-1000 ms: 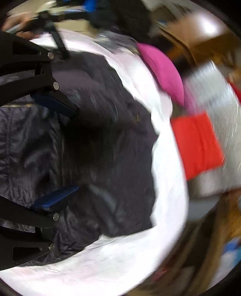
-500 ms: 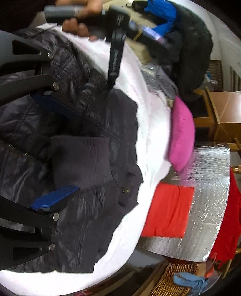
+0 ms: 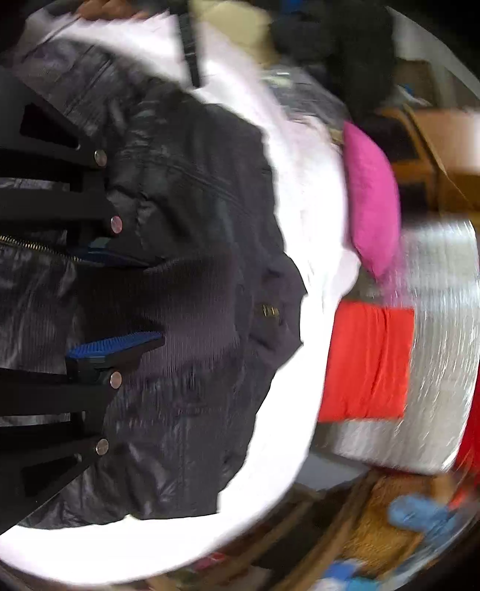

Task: Fold large clothes
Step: 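Grasp the jacket side edge with the right tool and fold it inward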

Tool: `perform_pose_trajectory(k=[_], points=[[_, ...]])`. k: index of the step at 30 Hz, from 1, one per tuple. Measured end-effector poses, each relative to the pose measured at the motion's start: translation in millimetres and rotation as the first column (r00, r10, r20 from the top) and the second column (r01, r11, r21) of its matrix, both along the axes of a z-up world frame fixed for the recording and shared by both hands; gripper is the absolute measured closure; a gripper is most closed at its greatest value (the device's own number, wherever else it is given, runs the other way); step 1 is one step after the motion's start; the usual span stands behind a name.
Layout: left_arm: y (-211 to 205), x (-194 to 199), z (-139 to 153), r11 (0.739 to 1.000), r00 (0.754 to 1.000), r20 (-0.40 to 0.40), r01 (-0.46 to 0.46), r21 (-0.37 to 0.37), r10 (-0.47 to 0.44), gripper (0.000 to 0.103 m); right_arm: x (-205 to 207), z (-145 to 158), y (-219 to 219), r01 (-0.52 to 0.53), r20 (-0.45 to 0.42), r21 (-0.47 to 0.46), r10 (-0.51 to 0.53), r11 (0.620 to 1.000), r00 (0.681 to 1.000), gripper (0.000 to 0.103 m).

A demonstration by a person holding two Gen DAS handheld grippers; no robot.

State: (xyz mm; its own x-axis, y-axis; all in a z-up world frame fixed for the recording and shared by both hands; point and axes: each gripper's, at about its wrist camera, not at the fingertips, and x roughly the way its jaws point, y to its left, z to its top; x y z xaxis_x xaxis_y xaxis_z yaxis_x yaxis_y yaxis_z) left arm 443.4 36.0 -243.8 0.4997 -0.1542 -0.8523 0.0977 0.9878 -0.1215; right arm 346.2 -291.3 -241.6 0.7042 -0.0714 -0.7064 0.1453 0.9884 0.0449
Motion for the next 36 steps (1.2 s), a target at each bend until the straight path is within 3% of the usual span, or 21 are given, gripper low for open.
perform_pose_trajectory(k=[2,5,9,12,13,14,15,17,19,23,27,28,29,30,31,33,36], points=[[-5.6,-2.4,0.9,1.000,1.000,0.010,0.018,0.010,-0.018,0.029,-6.0,8.3,-35.5,0.050,0.019,0.131,-0.053,0.990,0.998,0.067],[-12.1,-2.8,-0.3,0.999,1.000,0.013,0.026,0.029,-0.026,0.029,-22.2,15.2,-86.2,0.122,0.037,0.307,-0.140,0.944,0.989,0.067],[-19.3,-0.5,-3.3,0.999,1.000,0.006,0.028,0.038,-0.028,0.029,-38.1,3.5,-155.9,0.226,0.009,0.500,-0.266,0.836,0.964,0.067],[-24.9,-0.7,-3.2,0.998,0.999,0.016,0.035,0.047,-0.036,0.028,-52.4,-19.0,-199.6,0.263,-0.035,0.675,-0.327,0.689,0.944,0.065],[-27.0,-1.0,-3.3,0.998,0.999,0.022,0.038,0.052,-0.039,0.028,-57.1,-28.2,-210.7,0.248,-0.034,0.736,-0.332,0.629,0.943,0.052],[-29.5,-1.3,-3.7,0.997,0.999,0.027,0.042,0.058,-0.043,0.028,-59.2,-33.4,-216.0,0.239,-0.031,0.764,-0.335,0.599,0.942,0.022],[-32.3,-1.5,-4.2,0.997,0.998,0.030,0.048,0.063,-0.050,0.028,-62.2,-40.0,-221.4,0.232,-0.028,0.796,-0.349,0.559,0.937,0.014],[-39.0,-2.5,-5.5,0.996,0.998,0.034,0.059,0.073,-0.062,0.028,-63.2,-46.0,-224.7,0.208,-0.011,0.830,-0.358,0.518,0.934,0.013],[-46.0,-2.4,-7.8,0.993,0.997,0.036,0.072,0.089,-0.076,0.028,-57.1,-47.3,-223.9,0.194,-0.010,0.831,-0.336,0.521,0.942,0.013],[-56.6,-3.1,-12.3,0.989,0.995,0.035,0.088,0.116,-0.093,0.028,-36.5,-49.3,-219.2,0.216,-0.028,0.788,-0.316,0.577,0.948,0.013],[-60.0,-3.1,-14.0,0.987,0.995,0.039,0.090,0.131,-0.096,0.028,-19.2,-61.4,-221.5,0.264,-0.068,0.780,-0.343,0.568,0.937,0.016],[-60.6,-3.0,-14.3,0.987,0.995,0.041,0.090,0.135,-0.097,0.028,-17.1,-61.9,-222.3,0.269,-0.063,0.775,-0.354,0.572,0.933,0.031],[-61.2,-3.1,-14.4,0.986,0.994,0.042,0.090,0.138,-0.096,0.028,-14.8,-60.1,-223.1,0.281,-0.058,0.761,-0.370,0.585,0.927,0.056],[-61.4,-2.8,-14.6,0.986,0.994,0.046,0.088,0.143,-0.096,0.028,-12.4,-58.8,-223.5,0.296,-0.058,0.744,-0.383,0.599,0.922,0.073],[-61.1,-2.6,-14.3,0.986,0.994,0.048,0.088,0.141,-0.095,0.028,-12.1,-59.2,-225.6,0.307,-0.056,0.733,-0.397,0.606,0.916,0.084],[-60.8,-3.7,-11.9,0.987,0.994,0.058,0.086,0.134,-0.094,0.028,-17.9,-53.2,-227.9,0.318,-0.028,0.721,-0.433,0.615,0.901,0.086],[-65.7,-10.8,-1.1,0.982,0.987,0.122,0.088,0.167,-0.109,0.028,-33.0,-28.0,-225.9,0.291,0.057,0.693,-0.452,0.660,0.890,0.089]])
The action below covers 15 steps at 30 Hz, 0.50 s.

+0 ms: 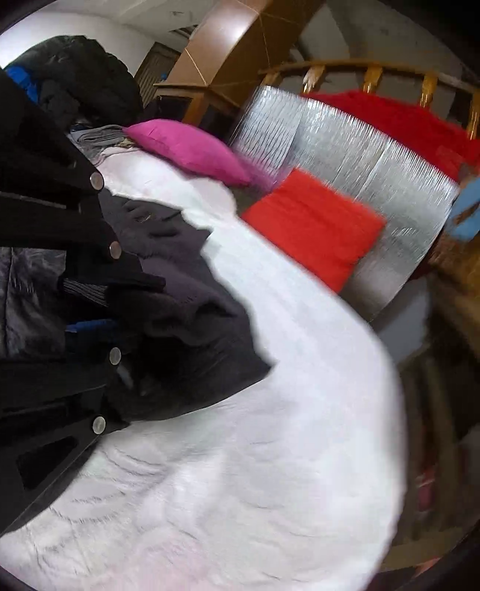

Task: Fold large clothes
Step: 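Grasp the jacket side edge with the right tool and fold it inward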

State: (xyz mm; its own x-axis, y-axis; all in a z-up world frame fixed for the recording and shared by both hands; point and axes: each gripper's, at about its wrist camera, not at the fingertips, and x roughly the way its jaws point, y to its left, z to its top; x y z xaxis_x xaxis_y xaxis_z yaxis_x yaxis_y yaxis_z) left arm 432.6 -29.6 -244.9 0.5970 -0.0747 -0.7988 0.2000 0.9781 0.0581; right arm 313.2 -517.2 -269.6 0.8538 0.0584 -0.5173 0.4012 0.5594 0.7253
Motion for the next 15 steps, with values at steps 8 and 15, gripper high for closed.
perform_pose_trajectory(k=[8,15], points=[[-3.8,3.5,-12.7,0.998,0.999,-0.048,0.014,0.057,-0.012,0.028,-18.8,-3.6,4.7,-0.012,-0.113,-0.046,0.007,0.999,0.994,0.088],[-8.8,3.6,-20.6,0.998,0.994,-0.092,0.058,0.034,-0.054,0.028,-27.0,2.1,-7.8,0.037,-0.077,0.029,-0.035,0.999,0.996,0.082]])
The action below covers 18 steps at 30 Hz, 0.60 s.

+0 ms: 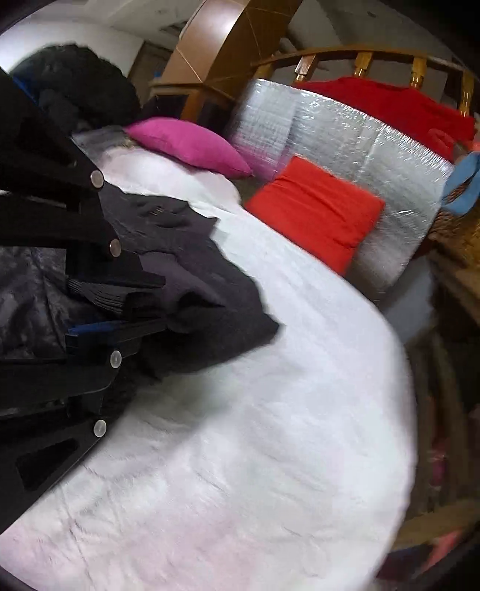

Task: Fold large clothes
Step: 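Grasp the jacket side edge with the right tool and fold it inward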

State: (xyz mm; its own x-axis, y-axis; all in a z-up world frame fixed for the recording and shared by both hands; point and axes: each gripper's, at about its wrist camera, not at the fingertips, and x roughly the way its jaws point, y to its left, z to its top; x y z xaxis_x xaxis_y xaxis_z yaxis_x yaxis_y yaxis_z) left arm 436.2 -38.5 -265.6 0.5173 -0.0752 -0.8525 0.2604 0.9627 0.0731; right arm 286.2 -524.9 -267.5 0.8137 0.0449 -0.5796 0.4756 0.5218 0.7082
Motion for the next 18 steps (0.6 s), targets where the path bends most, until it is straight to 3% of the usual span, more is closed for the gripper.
perform_pose_trajectory(k=[3,4,6,7,9,11,12,14,18], points=[[-5.2,-2.8,-1.3,1.000,1.000,-0.002,0.005,0.012,-0.005,0.027,1.4,24.8,15.5,0.000,0.034,-0.160,0.006,0.987,0.999,0.081],[-4.8,-2.2,-1.0,1.000,1.000,-0.005,0.000,0.006,0.000,0.027,2.8,34.4,22.8,-0.003,0.046,-0.223,0.014,0.975,0.999,0.072],[-3.3,-0.3,-0.8,1.000,1.000,-0.011,-0.009,-0.006,0.009,0.028,7.5,47.9,42.2,-0.019,0.077,-0.337,0.048,0.941,0.996,0.022],[-2.1,-0.6,0.0,1.000,1.000,-0.010,-0.011,-0.010,0.011,0.028,7.4,50.8,47.2,-0.027,0.090,-0.357,0.063,0.934,0.994,0.005],[-1.8,-0.9,2.6,1.000,1.000,-0.001,-0.012,-0.015,0.012,0.028,14.9,55.2,64.7,-0.044,0.128,-0.404,0.105,0.913,0.986,0.005],[-1.5,-2.7,5.8,1.000,1.000,0.015,-0.012,-0.018,0.012,0.028,24.1,52.9,72.3,-0.085,0.078,-0.426,0.130,0.901,0.988,0.008],[-1.6,-3.9,8.2,1.000,1.000,0.029,-0.011,-0.020,0.011,0.028,28.5,50.2,74.5,-0.099,0.066,-0.424,0.140,0.900,0.988,0.011],[-5.0,-5.0,9.8,1.000,0.999,0.043,-0.007,-0.012,0.008,0.028,40.5,41.6,77.7,-0.130,0.017,-0.417,0.150,0.900,0.989,0.031],[-10.5,-5.6,5.6,1.000,0.999,0.052,-0.001,0.027,0.000,0.028,46.5,15.9,69.1,-0.196,-0.099,-0.378,0.171,0.905,0.980,0.040]])
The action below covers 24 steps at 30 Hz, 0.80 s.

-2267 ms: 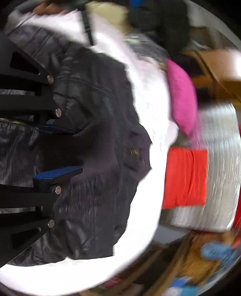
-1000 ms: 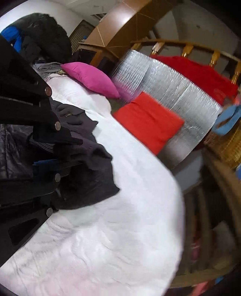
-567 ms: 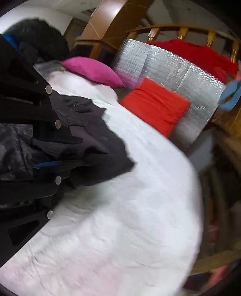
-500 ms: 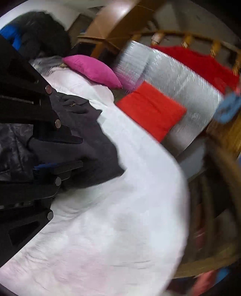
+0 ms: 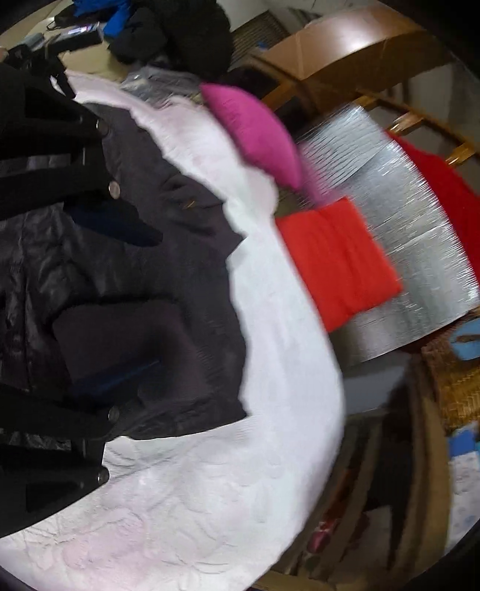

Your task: Fold large clothes

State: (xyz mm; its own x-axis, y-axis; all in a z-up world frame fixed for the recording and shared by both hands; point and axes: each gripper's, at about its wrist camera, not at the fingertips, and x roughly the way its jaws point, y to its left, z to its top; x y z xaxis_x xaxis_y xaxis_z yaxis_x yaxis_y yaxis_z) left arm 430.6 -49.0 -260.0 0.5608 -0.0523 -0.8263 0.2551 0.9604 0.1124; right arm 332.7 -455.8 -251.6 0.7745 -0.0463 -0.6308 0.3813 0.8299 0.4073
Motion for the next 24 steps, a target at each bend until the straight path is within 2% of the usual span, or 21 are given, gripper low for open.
perform_pose_trajectory(k=[4,9,11,15,21,24], points=[[-1.6,-1.0,-1.9,1.000,1.000,0.007,0.005,0.011,-0.006,0.027,7.1,-32.1,-11.2,0.002,-0.142,0.060,0.007,0.998,0.990,0.042],[-0.7,-2.4,-4.2,1.000,1.000,0.010,0.014,0.021,-0.014,0.027,1.9,-40.4,-11.8,-0.024,-0.226,0.059,0.037,0.998,0.973,0.045],[-1.5,-3.7,-4.9,0.999,1.000,0.016,0.020,0.029,-0.021,0.027,-0.4,-40.4,-10.4,-0.034,-0.245,0.053,0.046,0.998,0.969,0.045],[-2.7,-7.6,-7.8,0.998,0.999,0.026,0.039,0.049,-0.040,0.027,-4.8,-44.0,-0.7,-0.072,-0.288,-0.018,0.064,0.997,0.956,0.045],[-1.5,-9.0,-9.9,0.998,0.999,0.028,0.042,0.052,-0.044,0.027,-4.7,-40.0,-3.4,-0.081,-0.301,-0.015,0.073,0.997,0.951,0.045],[-2.8,-10.6,-8.6,0.997,0.999,0.035,0.040,0.061,-0.042,0.027,-6.4,-27.2,-4.2,-0.074,-0.282,-0.018,0.066,0.997,0.957,0.044]])
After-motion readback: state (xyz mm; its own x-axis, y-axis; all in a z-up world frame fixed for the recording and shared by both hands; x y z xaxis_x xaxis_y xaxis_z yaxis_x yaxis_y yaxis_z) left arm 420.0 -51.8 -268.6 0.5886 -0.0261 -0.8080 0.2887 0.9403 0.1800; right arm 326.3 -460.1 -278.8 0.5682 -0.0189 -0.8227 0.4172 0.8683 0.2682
